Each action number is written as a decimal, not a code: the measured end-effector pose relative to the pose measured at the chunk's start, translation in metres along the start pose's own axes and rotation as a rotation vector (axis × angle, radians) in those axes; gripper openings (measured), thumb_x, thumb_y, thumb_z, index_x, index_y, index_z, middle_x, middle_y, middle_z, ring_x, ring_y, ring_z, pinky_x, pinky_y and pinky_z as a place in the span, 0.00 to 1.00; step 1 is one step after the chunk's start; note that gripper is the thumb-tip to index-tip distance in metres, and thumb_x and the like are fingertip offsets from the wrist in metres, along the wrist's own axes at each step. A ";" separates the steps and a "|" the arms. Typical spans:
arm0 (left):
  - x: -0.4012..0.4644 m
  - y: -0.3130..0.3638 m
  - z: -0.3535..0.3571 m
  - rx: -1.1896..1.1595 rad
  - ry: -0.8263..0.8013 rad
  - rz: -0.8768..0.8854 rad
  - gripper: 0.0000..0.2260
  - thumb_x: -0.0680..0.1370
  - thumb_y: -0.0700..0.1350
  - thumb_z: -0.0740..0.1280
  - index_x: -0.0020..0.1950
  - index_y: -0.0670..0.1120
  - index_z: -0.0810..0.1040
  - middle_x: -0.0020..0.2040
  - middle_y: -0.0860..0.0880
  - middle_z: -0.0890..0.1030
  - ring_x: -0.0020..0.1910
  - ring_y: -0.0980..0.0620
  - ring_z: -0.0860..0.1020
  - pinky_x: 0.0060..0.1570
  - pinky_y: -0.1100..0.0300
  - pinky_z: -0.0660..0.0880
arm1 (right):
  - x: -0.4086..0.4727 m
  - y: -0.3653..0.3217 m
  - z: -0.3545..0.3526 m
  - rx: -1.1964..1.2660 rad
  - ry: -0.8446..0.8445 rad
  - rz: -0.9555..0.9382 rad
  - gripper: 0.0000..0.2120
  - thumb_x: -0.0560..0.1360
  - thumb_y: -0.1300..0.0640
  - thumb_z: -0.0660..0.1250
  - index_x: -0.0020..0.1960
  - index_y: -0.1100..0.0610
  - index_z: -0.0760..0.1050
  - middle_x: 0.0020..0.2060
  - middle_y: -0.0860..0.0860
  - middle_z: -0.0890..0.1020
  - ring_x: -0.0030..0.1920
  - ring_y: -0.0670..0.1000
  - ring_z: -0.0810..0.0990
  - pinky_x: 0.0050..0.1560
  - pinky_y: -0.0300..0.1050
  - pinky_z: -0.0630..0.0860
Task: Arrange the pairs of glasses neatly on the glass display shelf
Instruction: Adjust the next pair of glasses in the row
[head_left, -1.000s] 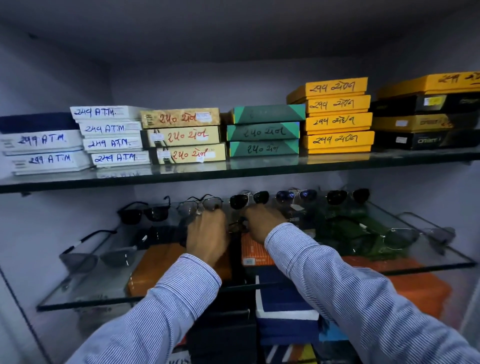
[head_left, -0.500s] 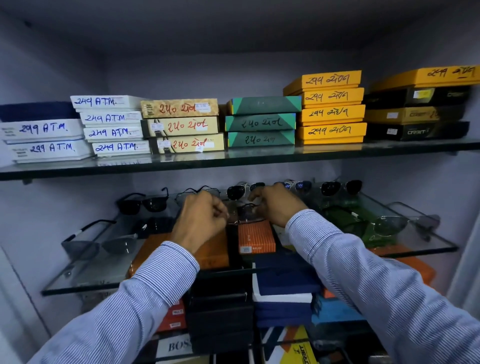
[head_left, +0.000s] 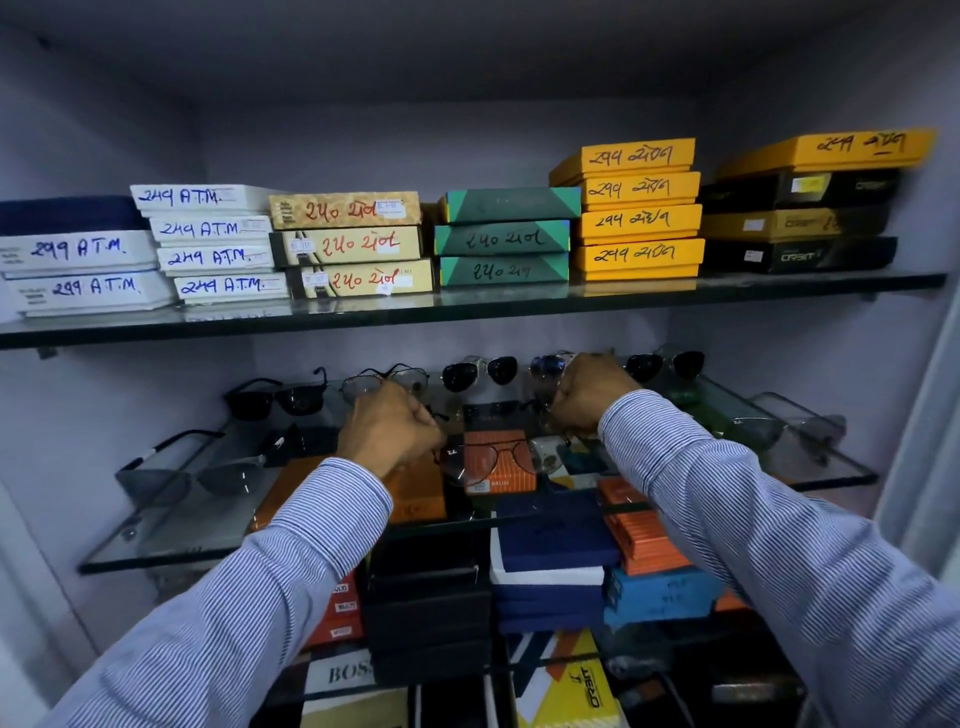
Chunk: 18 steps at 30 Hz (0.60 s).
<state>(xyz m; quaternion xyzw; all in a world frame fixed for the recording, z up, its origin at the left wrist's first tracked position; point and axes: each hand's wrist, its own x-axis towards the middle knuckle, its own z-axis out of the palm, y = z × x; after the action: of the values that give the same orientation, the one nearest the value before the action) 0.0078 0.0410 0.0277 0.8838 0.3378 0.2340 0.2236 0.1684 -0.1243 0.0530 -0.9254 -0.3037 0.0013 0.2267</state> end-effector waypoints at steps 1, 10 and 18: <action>0.000 0.001 0.000 0.002 -0.006 -0.003 0.00 0.74 0.43 0.76 0.43 0.47 0.87 0.32 0.50 0.84 0.28 0.52 0.82 0.34 0.57 0.82 | 0.000 0.001 0.000 -0.001 -0.003 0.002 0.18 0.70 0.58 0.76 0.57 0.65 0.83 0.51 0.58 0.85 0.51 0.57 0.85 0.53 0.48 0.83; -0.001 0.004 0.002 0.008 -0.040 0.001 0.04 0.72 0.45 0.79 0.43 0.47 0.88 0.38 0.50 0.86 0.38 0.51 0.84 0.55 0.49 0.84 | -0.005 -0.002 0.005 -0.034 0.023 0.015 0.24 0.67 0.59 0.79 0.60 0.66 0.80 0.56 0.61 0.83 0.56 0.60 0.84 0.57 0.53 0.83; 0.001 -0.014 -0.014 -0.029 0.071 0.079 0.01 0.74 0.43 0.77 0.42 0.48 0.87 0.43 0.54 0.84 0.43 0.52 0.82 0.57 0.49 0.83 | -0.012 -0.018 0.005 -0.140 0.079 -0.073 0.14 0.68 0.53 0.77 0.49 0.60 0.82 0.52 0.59 0.84 0.53 0.59 0.84 0.57 0.52 0.82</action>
<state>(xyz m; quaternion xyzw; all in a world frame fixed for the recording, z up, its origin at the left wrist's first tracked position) -0.0066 0.0539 0.0318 0.8843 0.3070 0.2786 0.2149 0.1477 -0.1156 0.0545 -0.9266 -0.3272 -0.0646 0.1734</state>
